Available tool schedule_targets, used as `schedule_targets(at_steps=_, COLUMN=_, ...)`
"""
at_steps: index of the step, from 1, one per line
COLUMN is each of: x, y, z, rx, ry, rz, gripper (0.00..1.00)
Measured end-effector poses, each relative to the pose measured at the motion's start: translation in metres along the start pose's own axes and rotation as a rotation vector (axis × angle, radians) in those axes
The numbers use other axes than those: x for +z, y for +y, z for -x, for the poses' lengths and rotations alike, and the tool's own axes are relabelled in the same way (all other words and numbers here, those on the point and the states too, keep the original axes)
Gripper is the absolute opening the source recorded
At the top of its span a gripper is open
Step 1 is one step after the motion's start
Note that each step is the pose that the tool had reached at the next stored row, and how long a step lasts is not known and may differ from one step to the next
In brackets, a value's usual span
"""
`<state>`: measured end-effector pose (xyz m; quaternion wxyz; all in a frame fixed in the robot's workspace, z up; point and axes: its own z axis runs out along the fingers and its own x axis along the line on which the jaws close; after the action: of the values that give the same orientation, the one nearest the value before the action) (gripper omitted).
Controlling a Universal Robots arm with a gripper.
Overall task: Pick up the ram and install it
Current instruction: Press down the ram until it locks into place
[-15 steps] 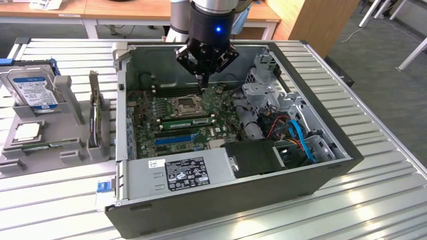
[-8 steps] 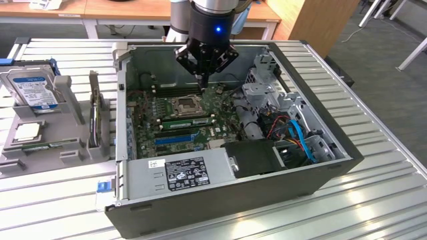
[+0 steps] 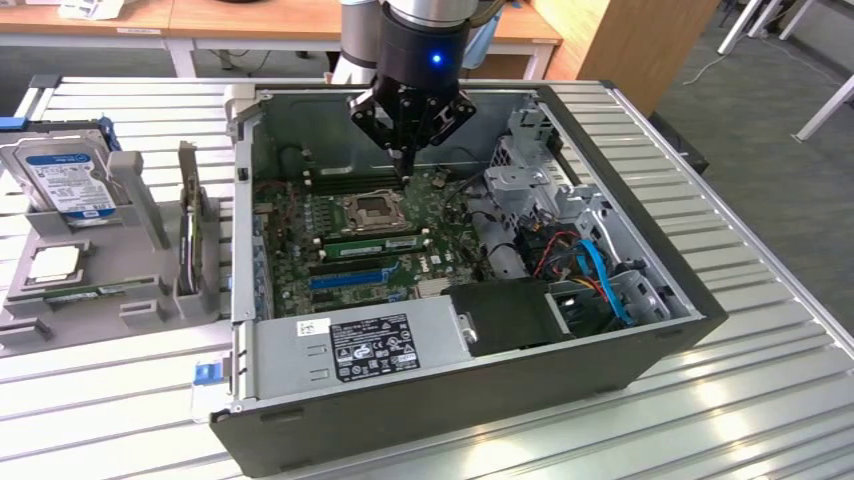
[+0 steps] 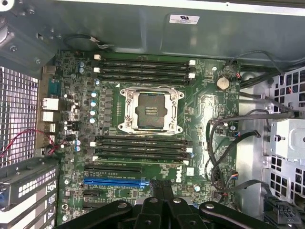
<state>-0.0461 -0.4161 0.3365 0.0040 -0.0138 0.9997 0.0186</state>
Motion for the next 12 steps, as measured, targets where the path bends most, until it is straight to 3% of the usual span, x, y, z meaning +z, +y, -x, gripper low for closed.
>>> schedule_targets(at_steps=12, x=0.0, y=0.0002, z=-0.0058, rx=0.002, ry=-0.0005, rz=0.0, gripper=0.1)
